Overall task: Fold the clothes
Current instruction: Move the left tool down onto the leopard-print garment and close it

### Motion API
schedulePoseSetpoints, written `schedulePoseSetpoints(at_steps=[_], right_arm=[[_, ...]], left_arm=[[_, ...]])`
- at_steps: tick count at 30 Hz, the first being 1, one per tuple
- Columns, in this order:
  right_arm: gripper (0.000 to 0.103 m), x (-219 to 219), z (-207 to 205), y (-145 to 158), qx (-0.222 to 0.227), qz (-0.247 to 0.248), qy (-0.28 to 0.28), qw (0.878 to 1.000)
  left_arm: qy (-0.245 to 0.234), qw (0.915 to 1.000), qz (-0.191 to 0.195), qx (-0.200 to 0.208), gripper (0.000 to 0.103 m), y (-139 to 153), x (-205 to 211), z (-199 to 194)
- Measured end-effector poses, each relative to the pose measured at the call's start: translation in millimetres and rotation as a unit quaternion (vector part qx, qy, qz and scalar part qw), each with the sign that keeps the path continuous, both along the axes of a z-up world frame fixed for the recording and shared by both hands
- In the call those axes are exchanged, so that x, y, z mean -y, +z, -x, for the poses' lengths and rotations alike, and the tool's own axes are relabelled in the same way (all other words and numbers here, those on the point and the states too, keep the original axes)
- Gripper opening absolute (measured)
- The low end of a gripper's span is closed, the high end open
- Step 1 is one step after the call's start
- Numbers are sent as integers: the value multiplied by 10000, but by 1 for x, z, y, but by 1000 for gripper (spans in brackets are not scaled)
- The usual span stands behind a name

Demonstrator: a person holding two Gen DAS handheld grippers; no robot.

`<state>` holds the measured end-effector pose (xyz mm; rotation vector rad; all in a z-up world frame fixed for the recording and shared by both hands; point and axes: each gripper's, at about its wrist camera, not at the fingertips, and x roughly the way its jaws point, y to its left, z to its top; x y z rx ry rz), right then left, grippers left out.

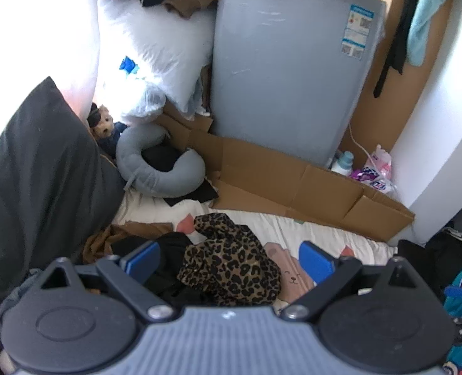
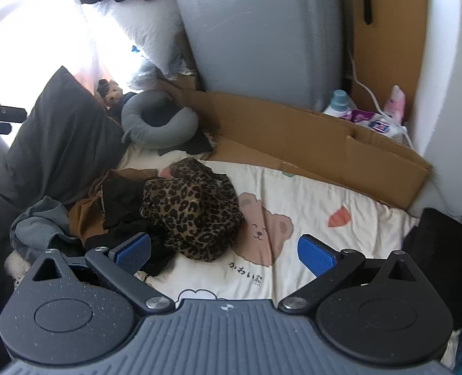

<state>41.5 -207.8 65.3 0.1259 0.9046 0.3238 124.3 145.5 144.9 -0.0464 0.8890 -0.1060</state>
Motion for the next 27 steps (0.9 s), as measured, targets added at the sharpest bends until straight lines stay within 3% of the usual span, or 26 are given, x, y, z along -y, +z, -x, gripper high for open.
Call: schedulePoseSetpoints(at_steps=[7, 16, 27], right_arm=[[103, -10, -32, -18, 29, -125, 292, 9995], [103, -25, -76, -63, -261, -362, 513, 9977], [103, -36, -112, -132, -469, -452, 527, 9965]], left_arm=[[101, 9998, 196, -13, 97, -42, -14, -30], [210, 9987, 332, -339, 86, -115, -35, -67], [372, 9970, 466, -490, 85, -199, -50, -108]])
